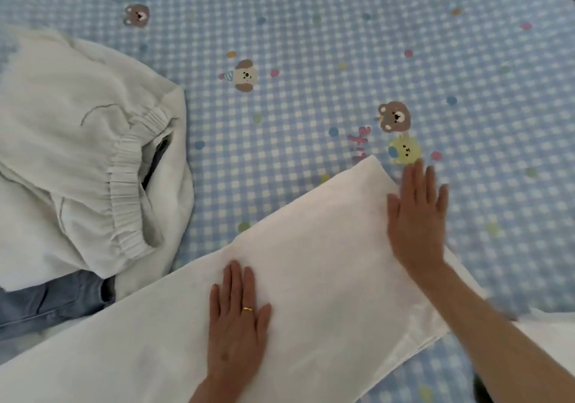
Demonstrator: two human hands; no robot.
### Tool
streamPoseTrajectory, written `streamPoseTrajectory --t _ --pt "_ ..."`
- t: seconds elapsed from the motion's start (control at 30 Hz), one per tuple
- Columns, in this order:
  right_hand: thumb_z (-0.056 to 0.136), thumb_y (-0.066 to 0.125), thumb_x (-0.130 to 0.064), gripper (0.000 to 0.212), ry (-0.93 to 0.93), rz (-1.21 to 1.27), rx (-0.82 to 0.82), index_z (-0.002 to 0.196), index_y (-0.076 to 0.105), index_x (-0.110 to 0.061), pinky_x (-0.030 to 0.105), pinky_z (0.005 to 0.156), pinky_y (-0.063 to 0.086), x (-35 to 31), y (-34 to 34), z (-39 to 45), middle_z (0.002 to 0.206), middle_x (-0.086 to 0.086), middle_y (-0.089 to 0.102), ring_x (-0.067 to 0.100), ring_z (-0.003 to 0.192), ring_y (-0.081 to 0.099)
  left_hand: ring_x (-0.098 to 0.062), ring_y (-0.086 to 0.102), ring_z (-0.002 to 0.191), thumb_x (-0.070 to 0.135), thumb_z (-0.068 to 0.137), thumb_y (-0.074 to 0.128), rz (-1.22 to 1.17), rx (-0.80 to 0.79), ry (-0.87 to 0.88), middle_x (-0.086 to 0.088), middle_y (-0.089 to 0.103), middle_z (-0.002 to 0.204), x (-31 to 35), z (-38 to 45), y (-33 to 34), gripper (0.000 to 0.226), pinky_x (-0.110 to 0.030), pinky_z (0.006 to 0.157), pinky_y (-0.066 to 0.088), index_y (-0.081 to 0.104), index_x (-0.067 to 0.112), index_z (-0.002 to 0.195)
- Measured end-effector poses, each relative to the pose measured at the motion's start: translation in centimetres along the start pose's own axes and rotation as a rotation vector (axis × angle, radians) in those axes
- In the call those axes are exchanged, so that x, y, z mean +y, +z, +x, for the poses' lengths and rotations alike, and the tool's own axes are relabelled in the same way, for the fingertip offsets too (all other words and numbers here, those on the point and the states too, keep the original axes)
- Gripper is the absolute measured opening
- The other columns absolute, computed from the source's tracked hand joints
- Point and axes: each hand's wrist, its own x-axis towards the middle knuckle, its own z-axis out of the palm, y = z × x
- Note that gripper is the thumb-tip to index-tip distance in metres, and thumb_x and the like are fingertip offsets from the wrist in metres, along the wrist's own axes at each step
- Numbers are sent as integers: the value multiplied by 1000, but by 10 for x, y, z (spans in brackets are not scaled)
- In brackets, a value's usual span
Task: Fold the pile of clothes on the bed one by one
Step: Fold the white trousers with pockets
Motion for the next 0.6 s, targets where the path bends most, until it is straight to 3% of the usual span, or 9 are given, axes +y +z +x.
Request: streamPoseTrajectory --t 0.03,0.1,0.13,0.17,0.2,0.33,0.43,0.5,0.6 --pt "101 16 -37 57 -216 57 17 149 19 -8 50 116 13 -44 7 -22 158 10 14 28 145 16 -17 1 147 46 98 9 -21 -12 6 -20 23 152 1 -3 0 67 -41 116 7 26 0 145" --pt "100 21 -40 55 -761 85 -114 150 18 -17 48 116 13 -121 24 -73 158 2 13 22 146 15 -17 2 147 45 99 11 -58 -9 -8 -19 26 151 -6 -8 -1 67 -39 116 8 28 -2 143" --pt "99 23 -42 55 -920 43 -188 150 20 -21 48 117 13 -140 30 -82 158 0 13 21 146 14 -17 3 147 45 99 12 -61 9 -33 -19 27 151 -15 -9 -3 66 -38 116 7 27 -2 143" --pt "98 22 -44 56 -938 25 -238 150 21 -23 48 118 11 -142 35 -72 158 -1 11 21 146 13 -18 4 146 45 99 11 -44 28 -53 -18 25 152 -28 -8 -5 66 -38 117 6 26 0 144" --pt "97 19 -46 59 -830 34 -228 150 21 -22 46 118 9 -133 40 -53 158 -1 9 22 147 12 -19 6 146 46 98 12 -6 43 -69 -16 23 154 -47 -8 -8 65 -38 117 5 24 3 146" --pt "92 12 -44 68 -259 -63 -186 147 30 -9 55 114 16 -50 35 15 156 10 24 28 144 21 -23 12 145 47 98 17 133 36 -38 -11 16 157 -134 -22 -27 62 -38 117 8 22 12 149" --pt "92 17 -39 68 -151 -47 -181 143 30 4 62 109 19 -58 15 3 152 23 27 40 139 28 -25 13 146 46 98 18 115 33 -164 -9 13 158 -184 -69 -34 61 -40 118 9 19 14 150" --pt "96 19 -35 63 -168 44 -125 144 26 5 60 111 18 -112 6 -46 153 24 24 40 139 27 -26 12 146 47 98 17 97 28 -291 -11 11 158 -210 -113 -35 62 -42 118 8 17 14 150" --pt "100 16 -38 59 -559 236 -180 144 29 -1 50 113 16 -231 5 -175 152 17 27 30 140 26 -24 10 146 50 97 14 73 16 -504 -10 10 159 -260 -176 -40 66 -40 117 7 15 12 151"
